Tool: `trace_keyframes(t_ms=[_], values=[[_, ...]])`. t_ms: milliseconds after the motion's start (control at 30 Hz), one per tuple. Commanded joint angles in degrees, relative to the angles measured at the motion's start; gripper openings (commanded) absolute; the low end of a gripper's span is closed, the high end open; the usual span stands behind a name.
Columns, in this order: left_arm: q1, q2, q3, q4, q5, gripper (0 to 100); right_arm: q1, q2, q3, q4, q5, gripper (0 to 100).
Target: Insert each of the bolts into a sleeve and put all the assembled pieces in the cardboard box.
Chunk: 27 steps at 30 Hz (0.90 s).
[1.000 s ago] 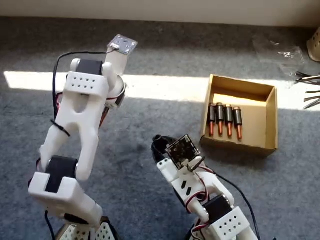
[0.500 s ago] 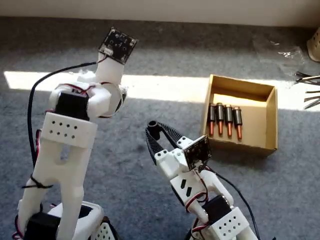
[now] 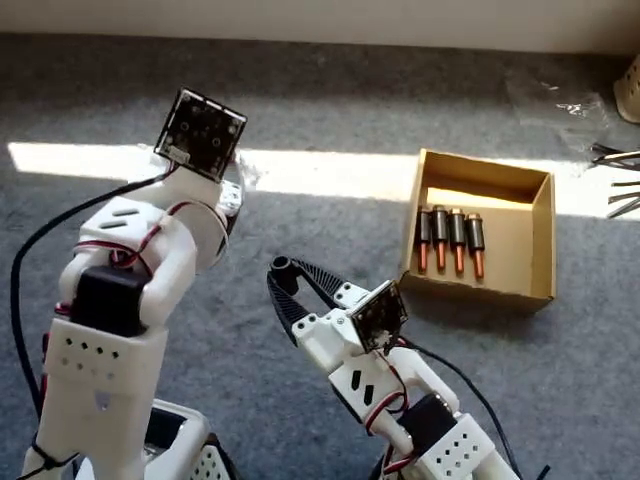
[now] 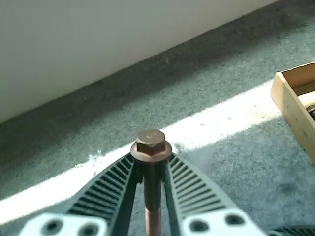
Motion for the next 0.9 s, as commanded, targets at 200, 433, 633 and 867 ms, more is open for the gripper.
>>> trace_keyframes(t_ms=[200, 433, 633, 867], values=[[10.7, -16.3, 6.6, -1.8, 5.6, 1, -0.7, -0.6, 5.1, -1.7, -0.4, 0.4], [10.9, -23.3, 11.9, -6.5, 5.8, 1, -0.9, -0.6, 5.1, -2.0, -0.6, 0.4], [11.0, -28.8, 20.9, -15.7, 6.1, 1, -0.7, -0.6, 5.1, -2.1, -0.7, 0.4], [10.7, -31.4, 26.9, -22.9, 18.4, 1, -0.7, -0.6, 5.3, -5.4, -0.6, 0.4]])
